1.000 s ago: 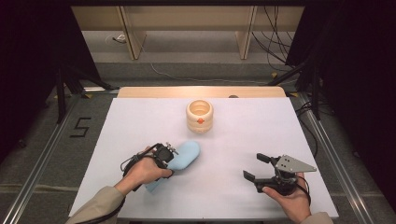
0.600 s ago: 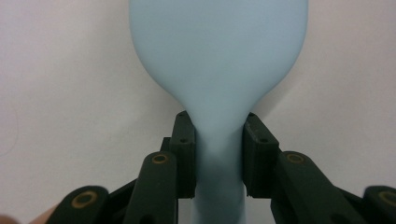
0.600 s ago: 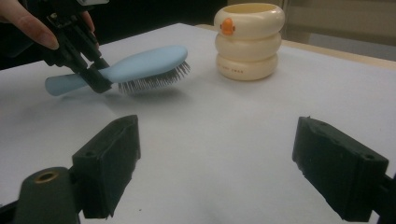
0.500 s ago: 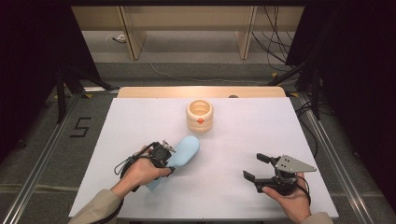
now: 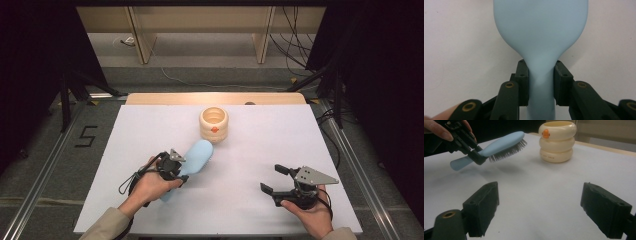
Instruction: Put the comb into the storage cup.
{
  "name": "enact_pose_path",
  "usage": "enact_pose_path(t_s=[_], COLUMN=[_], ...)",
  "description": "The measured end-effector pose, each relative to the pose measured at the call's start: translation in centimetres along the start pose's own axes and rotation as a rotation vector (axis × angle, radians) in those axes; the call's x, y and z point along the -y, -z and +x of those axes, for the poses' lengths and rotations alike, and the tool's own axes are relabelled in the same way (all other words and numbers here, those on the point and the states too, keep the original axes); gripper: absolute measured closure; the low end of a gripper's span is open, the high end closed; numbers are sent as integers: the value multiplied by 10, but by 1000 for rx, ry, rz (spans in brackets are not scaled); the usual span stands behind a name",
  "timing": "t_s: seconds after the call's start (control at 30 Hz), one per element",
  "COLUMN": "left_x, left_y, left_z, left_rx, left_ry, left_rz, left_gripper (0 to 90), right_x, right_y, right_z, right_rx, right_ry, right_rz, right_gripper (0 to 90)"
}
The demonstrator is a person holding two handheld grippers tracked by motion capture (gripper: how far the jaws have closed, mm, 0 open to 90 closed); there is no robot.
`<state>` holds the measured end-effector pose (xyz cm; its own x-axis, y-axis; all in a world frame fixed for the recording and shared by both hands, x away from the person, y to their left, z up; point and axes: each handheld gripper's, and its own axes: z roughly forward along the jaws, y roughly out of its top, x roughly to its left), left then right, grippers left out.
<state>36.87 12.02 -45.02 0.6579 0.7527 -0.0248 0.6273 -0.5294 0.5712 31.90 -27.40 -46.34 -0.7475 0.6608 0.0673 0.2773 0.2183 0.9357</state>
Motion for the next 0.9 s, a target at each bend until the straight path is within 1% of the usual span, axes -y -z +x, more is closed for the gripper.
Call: enact_pose_path(t_s=[0.1,0.13,0.27,0.3,0.33,0.43,0.57,0.67,0.9], left_x=[0,0,0,0,0,-1,-1,-2,-2], left_y=[1,2,3,3,2,2,1,2,2], left_z=[0,0,0,0,-1,-2,-4,-5,-5], left_rx=[-3,-1,-9,-5,-9,-6,7,-1,-2], left_ry=[5,16,18,19,21,22,45,52,58], left_rz=[-15,-34,-49,-50,-63,-69,-95,-115,-128], left_gripper=[694,694,694,694,694,694,694,694,694], right_x=[0,0,0,0,0,0,0,0,0], right_y=[0,0,0,0,0,0,0,0,0], right_z=[0,0,0,0,0,1,1,1,1], right_rx=[-1,-1,-1,-2,-1,-2,-1,-1,-2], right_ry=[1,1,1,1,1,1,0,0,0], right_rz=[0,1,-1,-1,0,1,2,2,1], right_gripper=[162,162,162,162,162,162,162,162,162])
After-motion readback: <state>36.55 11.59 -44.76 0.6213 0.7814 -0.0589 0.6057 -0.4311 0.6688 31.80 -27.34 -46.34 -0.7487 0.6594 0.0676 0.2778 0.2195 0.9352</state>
